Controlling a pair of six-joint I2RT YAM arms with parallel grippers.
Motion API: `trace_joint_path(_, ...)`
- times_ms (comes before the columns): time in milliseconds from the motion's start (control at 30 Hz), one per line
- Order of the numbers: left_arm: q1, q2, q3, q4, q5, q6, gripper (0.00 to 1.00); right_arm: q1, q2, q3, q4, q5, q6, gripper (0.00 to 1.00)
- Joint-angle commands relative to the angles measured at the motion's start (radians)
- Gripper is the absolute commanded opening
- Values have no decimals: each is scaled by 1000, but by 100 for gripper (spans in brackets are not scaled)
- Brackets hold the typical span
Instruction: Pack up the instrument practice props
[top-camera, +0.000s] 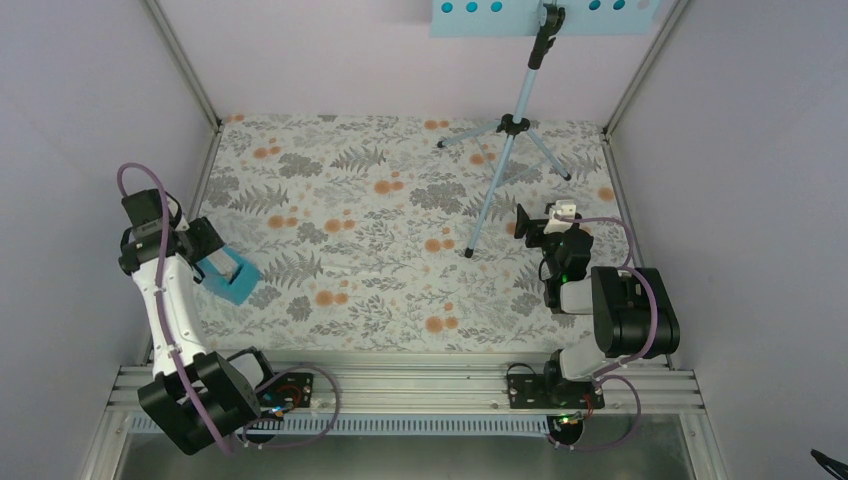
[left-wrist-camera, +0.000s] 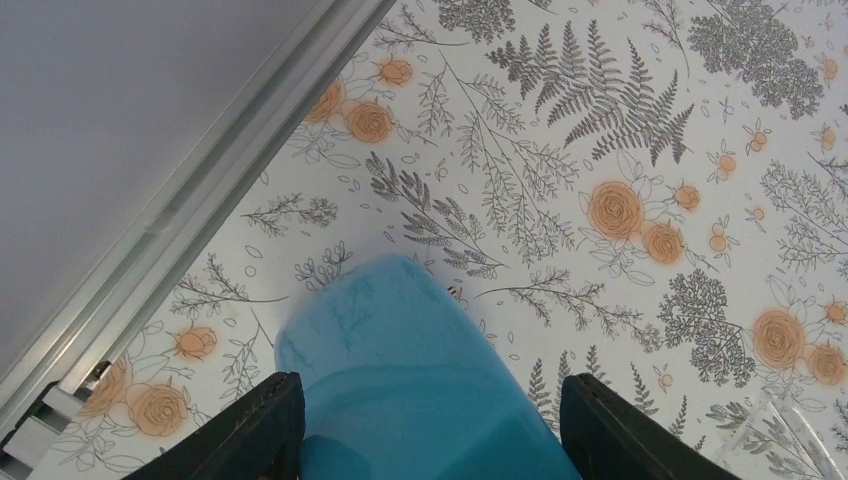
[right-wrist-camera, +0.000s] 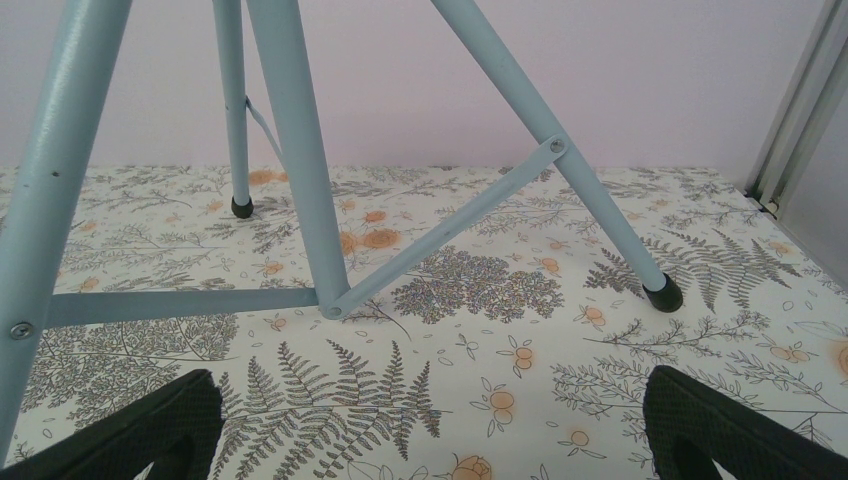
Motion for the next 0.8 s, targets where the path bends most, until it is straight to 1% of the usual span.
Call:
trace_joint_path(0, -26, -2, 11, -10, 46, 16, 57, -9, -7, 6, 54, -6, -26, 100)
trace_joint_path(67, -51, -8, 11, -11, 46, 21, 55, -9, -7, 6, 54, -6, -26, 100)
trace_joint_path(133, -92, -11, 12, -18, 38, 23, 54, -9, -7, 6, 54, -6, -26, 100)
trace_joint_path(233, -188, -11, 17, -34, 9, 17, 54, -9, -7, 6, 54, -6, -26, 99)
trace_joint_path(400, -328, -8, 30, -32, 6, -31, 54, -9, -7, 6, 53, -6, -26, 99)
trace_joint_path(533, -446, 25, 50, -13, -16, -80, 53, -9, -7, 6, 54, -6, -26, 99)
trace_joint_path(767, -648, 116, 78, 71, -58, -135, 53, -8, -6, 6, 54, -6, -27, 99)
